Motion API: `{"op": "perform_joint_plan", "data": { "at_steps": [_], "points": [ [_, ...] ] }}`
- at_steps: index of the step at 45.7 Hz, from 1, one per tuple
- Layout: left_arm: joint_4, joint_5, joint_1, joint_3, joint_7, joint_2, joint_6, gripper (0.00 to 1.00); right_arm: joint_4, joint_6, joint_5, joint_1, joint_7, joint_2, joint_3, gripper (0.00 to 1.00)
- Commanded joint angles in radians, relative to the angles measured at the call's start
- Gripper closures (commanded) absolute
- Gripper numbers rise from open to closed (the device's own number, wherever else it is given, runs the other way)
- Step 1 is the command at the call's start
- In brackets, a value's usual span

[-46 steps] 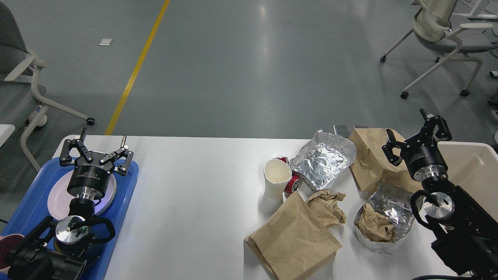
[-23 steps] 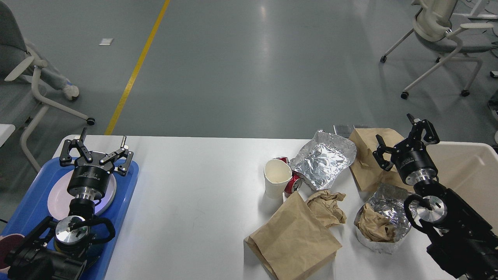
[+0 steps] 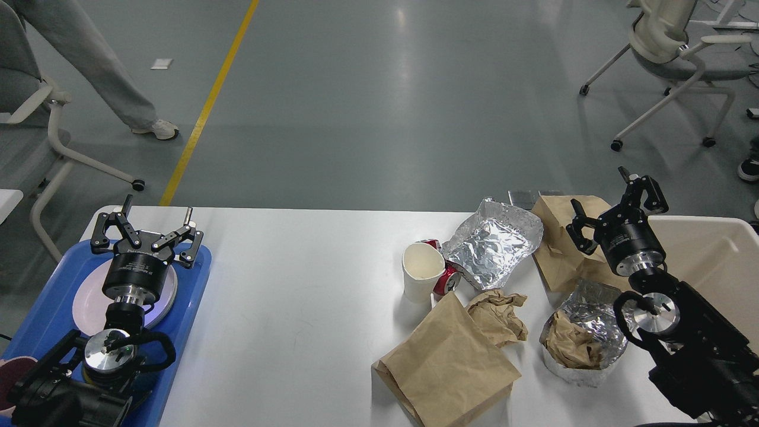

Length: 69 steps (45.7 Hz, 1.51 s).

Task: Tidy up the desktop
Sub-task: 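Raise the right gripper away from the bowl of scraps, then lower the right gripper onto the brown paper bag near the bin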

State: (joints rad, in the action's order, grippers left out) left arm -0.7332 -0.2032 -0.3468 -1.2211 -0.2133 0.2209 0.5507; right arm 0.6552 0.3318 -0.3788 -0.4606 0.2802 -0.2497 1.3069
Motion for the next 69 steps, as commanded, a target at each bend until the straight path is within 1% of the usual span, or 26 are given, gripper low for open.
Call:
{"op": "perform_joint_plan", "data": {
  "at_steps": [1,5,8,13,18,22,29,34,38,40,43,44,48,52,54,55,57,60,62,64,67,69],
  "points": [
    [0.0,-0.001,0.0,0.0,0.0,0.0,0.0,0.04,0.012,0.001,0.0,-0.006,0.002,-0.006,0.002,0.0],
    [0.0,-0.001,0.0,0.0,0.0,0.0,0.0,0.04,0.033,0.006,0.0,-0.009,0.005,-0.023,-0.009,0.0],
    [0.0,-0.001,0.0,0.0,0.0,0.0,0.0,0.04,0.09,0.027,0.0,0.003,0.01,-0.089,-0.057,0.0],
    [0.0,0.001,0.0,0.0,0.0,0.0,0.0,0.04,0.129,0.136,0.001,-0.012,0.013,-0.249,-0.257,0.0],
    [0.0,-0.001,0.0,0.0,0.0,0.0,0.0,0.04,0.13,0.239,0.003,-0.081,0.013,-0.332,-0.446,0.0],
    [0.0,0.001,0.0,0.0,0.0,0.0,0.0,0.04,0.123,0.273,0.006,-0.141,0.013,-0.382,-0.598,0.0],
    [0.0,0.001,0.0,0.0,0.0,0.0,0.0,0.04,0.119,0.262,0.006,-0.351,0.013,-0.442,-0.918,0.0],
    [0.0,0.001,0.0,0.0,0.0,0.0,0.0,0.04,0.121,0.27,0.006,-0.568,0.011,-0.487,-1.257,0.0],
    [0.0,-0.001,0.0,0.0,0.0,0.0,0.0,0.04,0.127,0.268,0.006,-0.792,0.011,-0.479,-1.598,0.0],
    [0.0,-0.001,0.0,0.0,0.0,0.0,0.0,0.04,0.132,0.271,0.006,-0.906,0.011,-0.452,-1.76,0.0],
    [0.0,-0.001,-0.001,0.0,0.0,0.0,0.0,0.04,0.142,0.282,0.011,-1.045,0.01,-0.373,-1.981,0.0],
    [0.0,-0.001,0.0,0.0,0.0,0.0,0.0,0.04,0.159,0.299,0.018,-1.137,0.01,-0.311,-2.143,0.0],
    [0.0,0.001,0.0,0.0,0.0,0.0,0.0,0.04,0.202,0.377,0.02,-1.285,0.004,-0.215,-2.37,0.0],
    [0.0,-0.001,0.0,0.0,0.0,0.0,0.0,0.04,0.259,0.458,0.02,-1.404,-0.006,-0.134,-2.493,0.0],
    [0.0,0.001,0.0,-0.001,0.0,0.0,0.0,0.04,0.323,0.486,0.018,-1.469,-0.025,-0.106,-2.531,0.0],
    [0.0,-0.001,0.0,0.0,0.0,0.0,0.0,0.04,0.355,0.493,0.018,-1.503,-0.047,-0.097,-2.546,0.0],
    [0.0,-0.001,-0.001,0.0,0.0,0.0,0.0,0.04,0.435,0.512,0.02,-1.581,-0.11,-0.086,-2.569,0.0],
    [0.0,-0.001,0.0,-0.001,0.0,0.0,0.0,0.04,0.593,0.515,0.021,-1.693,-0.222,-0.091,-2.582,0.0],
    [0.0,-0.001,0.0,-0.001,0.0,0.0,0.0,0.04,0.68,0.513,0.028,-1.762,-0.278,-0.098,-2.585,0.0],
    [0.0,-0.001,0.0,-0.001,0.0,0.0,0.0,0.04,0.753,0.515,0.04,-1.826,-0.326,-0.106,-2.582,0.0],
    [0.0,-0.001,-0.001,-0.001,0.0,0.0,0.0,0.04,0.854,0.513,0.08,-1.905,-0.357,-0.106,-2.592,0.0],
    [0.0,-0.001,-0.001,-0.001,0.0,0.0,0.0,0.04,0.914,0.513,0.122,-1.957,-0.363,-0.109,-2.598,0.0]
  ]
}}
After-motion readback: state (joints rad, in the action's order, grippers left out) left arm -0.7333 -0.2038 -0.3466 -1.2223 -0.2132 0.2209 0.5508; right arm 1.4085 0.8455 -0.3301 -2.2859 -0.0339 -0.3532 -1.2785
